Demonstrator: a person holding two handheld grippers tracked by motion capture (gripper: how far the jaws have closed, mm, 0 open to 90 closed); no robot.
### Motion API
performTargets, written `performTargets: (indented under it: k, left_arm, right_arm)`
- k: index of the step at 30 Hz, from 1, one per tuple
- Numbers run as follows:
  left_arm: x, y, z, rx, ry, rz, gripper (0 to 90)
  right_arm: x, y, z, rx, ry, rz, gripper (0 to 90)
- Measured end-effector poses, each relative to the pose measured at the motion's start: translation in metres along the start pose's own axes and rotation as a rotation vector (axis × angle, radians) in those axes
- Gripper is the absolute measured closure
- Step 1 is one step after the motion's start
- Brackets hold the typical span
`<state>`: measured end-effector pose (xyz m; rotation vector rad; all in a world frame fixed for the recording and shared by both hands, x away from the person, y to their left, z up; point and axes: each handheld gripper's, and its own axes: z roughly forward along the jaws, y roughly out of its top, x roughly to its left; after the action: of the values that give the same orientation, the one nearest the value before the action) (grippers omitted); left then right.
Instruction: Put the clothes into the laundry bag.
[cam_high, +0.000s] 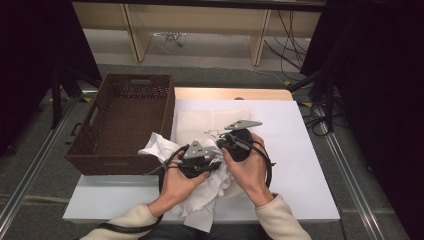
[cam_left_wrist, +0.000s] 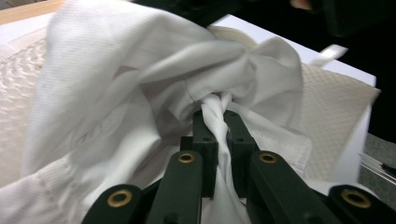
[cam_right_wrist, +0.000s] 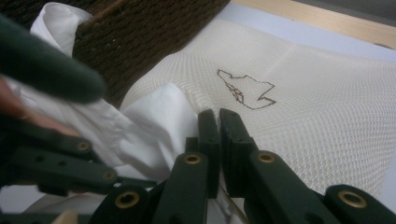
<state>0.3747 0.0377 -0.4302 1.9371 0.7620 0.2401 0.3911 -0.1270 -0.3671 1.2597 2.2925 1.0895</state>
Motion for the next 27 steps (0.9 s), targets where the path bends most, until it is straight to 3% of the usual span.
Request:
performTargets:
  k: [1,5,6,9,10,11,13,14,15,16,17,18,20,21,24,25,27]
  left_arm:
    - [0.003,0.0,0.002,0.002,0.004,-0.002,85.3]
    - [0.01,0.0,0.011,0.011,0.037,-0.012,85.2]
    - [0.015,0.0,0.016,0.031,0.056,-0.007,85.2]
    - [0.019,-0.002,0.022,0.029,0.076,-0.013,85.0]
    - [0.021,-0.003,0.025,0.039,0.09,0.006,84.8]
    - [0.02,-0.004,0.028,0.033,0.099,-0.008,84.6]
    - [0.02,-0.005,0.03,0.045,0.101,-0.009,84.1]
    - [0.019,-0.006,0.03,0.035,0.111,0.002,82.3]
    - [0.019,-0.006,0.027,0.06,0.102,0.034,80.9]
    - [0.018,-0.006,0.026,0.059,0.095,0.035,78.2]
    - [0.016,-0.007,0.024,0.036,0.093,0.034,75.1]
    - [0.014,-0.007,0.021,0.037,0.098,0.053,70.9]
    - [0.01,-0.008,0.013,0.026,0.081,0.058,61.4]
    - [0.007,-0.008,0.008,0.016,0.079,0.064,57.3]
    - [0.0,-0.009,-0.005,0.008,0.077,0.08,46.2]
    - [-0.002,-0.01,-0.012,0.019,0.078,0.119,44.3]
    - [-0.008,-0.014,-0.02,0.004,0.087,0.117,41.3]
  right_arm:
    - [-0.001,0.0,-0.001,-0.003,0.0,-0.025,88.9]
    - [0.003,0.0,-0.002,-0.003,0.006,-0.003,89.0]
    - [0.002,0.001,-0.002,-0.024,0.013,-0.033,89.1]
    - [0.004,0.001,-0.004,-0.018,0.014,-0.024,89.1]
    - [0.003,0.002,-0.004,-0.033,0.015,-0.053,89.1]
    - [0.006,0.001,-0.004,-0.019,0.019,-0.003,89.1]
    - [0.003,0.001,-0.004,-0.029,0.015,-0.03,89.0]
    - [0.002,0.001,-0.003,-0.033,0.015,-0.017,89.0]
    - [0.002,0.001,-0.004,-0.024,0.016,-0.007,89.0]
    - [0.002,0.001,-0.005,-0.012,0.014,0.002,89.0]
    - [0.001,0.001,-0.005,-0.014,0.013,0.001,88.9]
    - [0.0,0.001,-0.005,-0.011,0.007,0.0,88.9]
    - [-0.003,0.001,-0.002,-0.026,0.009,-0.006,88.9]
    - [-0.002,0.001,-0.003,-0.014,0.008,0.013,88.9]
    - [-0.004,0.001,-0.003,-0.006,0.006,0.01,88.7]
    - [-0.004,0.001,-0.003,-0.005,0.012,0.006,88.7]
    - [-0.005,0.001,-0.003,-0.01,0.01,-0.006,88.7]
